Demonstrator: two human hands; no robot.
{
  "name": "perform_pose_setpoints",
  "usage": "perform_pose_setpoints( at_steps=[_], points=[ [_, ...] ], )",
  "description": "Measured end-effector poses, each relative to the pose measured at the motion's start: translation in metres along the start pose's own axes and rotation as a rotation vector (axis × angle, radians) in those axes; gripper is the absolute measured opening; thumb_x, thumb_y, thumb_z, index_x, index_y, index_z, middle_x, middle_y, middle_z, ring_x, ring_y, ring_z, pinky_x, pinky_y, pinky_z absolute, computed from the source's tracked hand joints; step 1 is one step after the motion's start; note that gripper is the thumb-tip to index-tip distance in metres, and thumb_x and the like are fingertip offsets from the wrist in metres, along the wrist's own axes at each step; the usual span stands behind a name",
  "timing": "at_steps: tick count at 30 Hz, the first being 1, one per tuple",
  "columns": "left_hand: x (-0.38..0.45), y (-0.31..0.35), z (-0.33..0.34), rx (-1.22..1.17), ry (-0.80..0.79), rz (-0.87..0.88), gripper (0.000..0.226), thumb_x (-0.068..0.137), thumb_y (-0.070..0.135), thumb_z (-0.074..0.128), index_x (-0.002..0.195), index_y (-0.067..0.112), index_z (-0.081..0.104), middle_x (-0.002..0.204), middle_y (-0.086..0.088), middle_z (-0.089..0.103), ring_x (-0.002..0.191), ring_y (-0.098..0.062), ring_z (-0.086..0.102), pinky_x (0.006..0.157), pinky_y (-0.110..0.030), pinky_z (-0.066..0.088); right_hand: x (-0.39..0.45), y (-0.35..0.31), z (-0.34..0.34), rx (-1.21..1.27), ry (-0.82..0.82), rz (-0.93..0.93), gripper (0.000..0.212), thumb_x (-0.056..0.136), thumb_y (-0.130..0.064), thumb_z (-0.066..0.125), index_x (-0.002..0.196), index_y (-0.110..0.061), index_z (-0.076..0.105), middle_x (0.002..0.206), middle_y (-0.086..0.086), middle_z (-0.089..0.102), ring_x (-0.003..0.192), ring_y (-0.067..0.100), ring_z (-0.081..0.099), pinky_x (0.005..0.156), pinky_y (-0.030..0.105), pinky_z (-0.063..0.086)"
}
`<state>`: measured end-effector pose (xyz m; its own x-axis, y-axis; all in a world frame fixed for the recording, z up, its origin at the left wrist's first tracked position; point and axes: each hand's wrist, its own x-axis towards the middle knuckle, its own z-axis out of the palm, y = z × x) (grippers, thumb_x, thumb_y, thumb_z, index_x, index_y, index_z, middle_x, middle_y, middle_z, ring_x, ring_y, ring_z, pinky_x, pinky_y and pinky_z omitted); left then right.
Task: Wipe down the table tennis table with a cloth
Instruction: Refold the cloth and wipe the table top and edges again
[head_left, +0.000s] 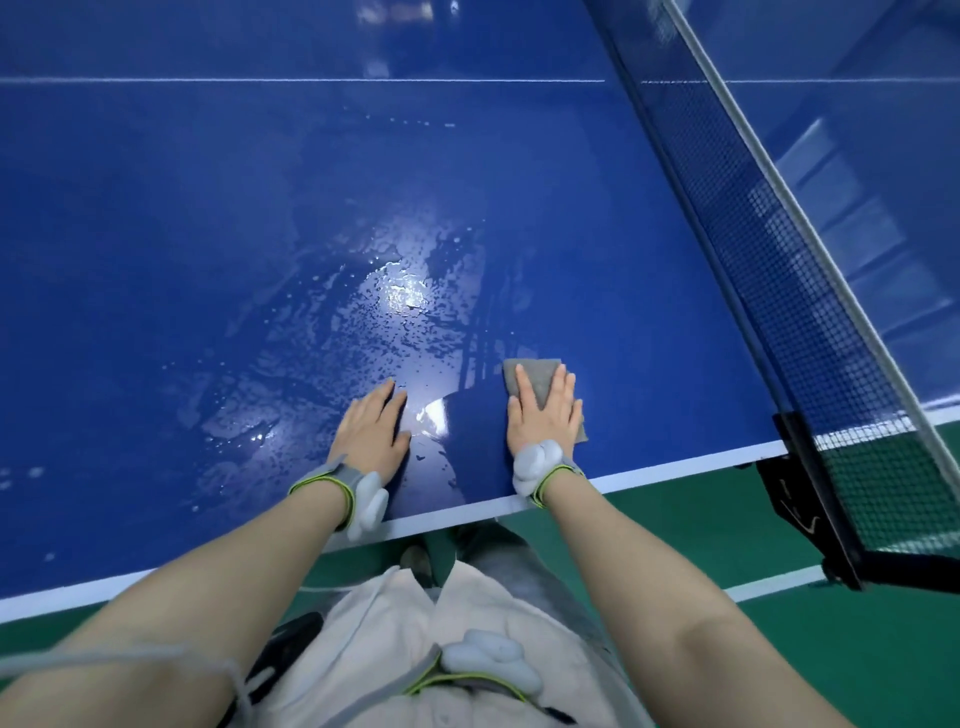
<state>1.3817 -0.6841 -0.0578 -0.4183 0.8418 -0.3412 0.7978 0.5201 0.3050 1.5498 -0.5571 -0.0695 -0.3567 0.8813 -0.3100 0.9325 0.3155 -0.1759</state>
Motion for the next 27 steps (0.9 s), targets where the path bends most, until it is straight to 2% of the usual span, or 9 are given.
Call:
perform_pose_setpoints(
  at_steps=[4, 8, 10, 12, 17, 20, 22, 25, 27],
  points=[
    [0.015, 0.015, -0.003, -0.024, -0.007, -0.064, 0.055, 0.099, 0.031, 0.033, 0.148, 0.017, 0.012, 0.157, 0.000, -0.001, 0.144, -0.015, -0.001, 0.114, -0.028, -0.006, -0.001, -0.033, 0.004, -0.020, -0.061, -0.095, 0.050, 0.102, -0.039, 0.022, 0.150, -0.037, 0.008, 0.159, 0.012, -0.009, 0.146, 0.033, -0.009, 0.116, 0.048, -0.001],
    [0.035, 0.025, -0.008, -0.092, 0.018, -0.115, 0.053, 0.098, 0.029, 0.036, 0.147, 0.015, 0.019, 0.157, -0.001, 0.005, 0.144, -0.017, 0.003, 0.115, -0.030, -0.003, 0.013, -0.016, -0.004, -0.070, -0.107, -0.450, 0.050, 0.087, -0.039, 0.030, 0.128, -0.033, 0.059, 0.142, 0.015, 0.047, 0.129, 0.037, 0.045, 0.097, 0.054, 0.041],
    [0.038, 0.027, -0.011, -0.115, 0.018, -0.127, 0.052, 0.098, 0.028, 0.037, 0.146, 0.015, 0.022, 0.157, -0.001, 0.008, 0.144, -0.018, 0.005, 0.115, -0.030, -0.003, 0.030, 0.007, -0.009, -0.092, -0.124, -0.525, 0.058, 0.088, -0.044, 0.018, 0.137, -0.035, 0.048, 0.153, 0.011, 0.029, 0.141, 0.034, 0.026, 0.111, 0.050, 0.024],
    [0.041, 0.026, -0.012, -0.135, 0.019, -0.144, 0.051, 0.098, 0.028, 0.037, 0.145, 0.016, 0.024, 0.156, -0.001, 0.009, 0.144, -0.018, 0.005, 0.115, -0.030, -0.003, 0.045, 0.022, -0.018, -0.052, -0.082, -0.386, 0.060, 0.090, -0.049, 0.007, 0.146, -0.041, 0.027, 0.160, 0.003, 0.004, 0.147, 0.025, 0.001, 0.116, 0.041, 0.003],
    [0.050, 0.035, -0.013, -0.224, 0.096, -0.254, 0.049, 0.096, 0.027, 0.043, 0.142, 0.015, 0.031, 0.155, -0.003, 0.013, 0.142, -0.022, 0.009, 0.114, -0.034, 0.006, 0.066, 0.009, -0.023, 0.028, -0.023, -0.002, 0.050, 0.103, -0.035, 0.028, 0.150, -0.039, 0.010, 0.159, 0.006, -0.010, 0.146, 0.026, -0.010, 0.116, 0.043, -0.005],
    [0.058, 0.044, -0.015, -0.285, 0.140, -0.319, 0.047, 0.095, 0.028, 0.045, 0.139, 0.014, 0.036, 0.153, -0.005, 0.017, 0.140, -0.023, 0.011, 0.113, -0.034, 0.008, 0.054, -0.020, -0.014, 0.014, 0.041, -0.206, 0.046, 0.095, -0.035, 0.035, 0.141, -0.035, 0.042, 0.153, 0.017, 0.027, 0.141, 0.039, 0.024, 0.110, 0.056, 0.025],
    [0.064, 0.046, -0.016, -0.303, 0.168, -0.344, 0.046, 0.094, 0.027, 0.047, 0.138, 0.014, 0.038, 0.152, -0.005, 0.019, 0.139, -0.023, 0.012, 0.112, -0.033, 0.008, 0.050, -0.026, -0.015, -0.058, -0.063, -0.420, 0.047, 0.087, -0.038, 0.035, 0.127, -0.034, 0.060, 0.139, 0.014, 0.050, 0.127, 0.038, 0.048, 0.096, 0.056, 0.042],
    [0.071, 0.046, -0.019, -0.310, 0.182, -0.373, 0.046, 0.094, 0.027, 0.047, 0.137, 0.013, 0.038, 0.151, -0.005, 0.021, 0.139, -0.023, 0.014, 0.112, -0.033, 0.009, 0.072, -0.006, -0.022, -0.150, -0.125, -0.694, 0.047, 0.089, -0.038, 0.032, 0.127, -0.033, 0.059, 0.140, 0.012, 0.050, 0.128, 0.036, 0.047, 0.097, 0.053, 0.041],
    [0.074, 0.046, -0.021, -0.321, 0.181, -0.391, 0.046, 0.094, 0.027, 0.047, 0.138, 0.014, 0.038, 0.150, -0.005, 0.021, 0.139, -0.024, 0.014, 0.112, -0.033, 0.010, 0.095, 0.010, -0.030, -0.175, -0.108, -0.724, 0.053, 0.092, -0.042, 0.021, 0.138, -0.034, 0.047, 0.151, 0.010, 0.034, 0.140, 0.034, 0.030, 0.109, 0.050, 0.028]
  ],
)
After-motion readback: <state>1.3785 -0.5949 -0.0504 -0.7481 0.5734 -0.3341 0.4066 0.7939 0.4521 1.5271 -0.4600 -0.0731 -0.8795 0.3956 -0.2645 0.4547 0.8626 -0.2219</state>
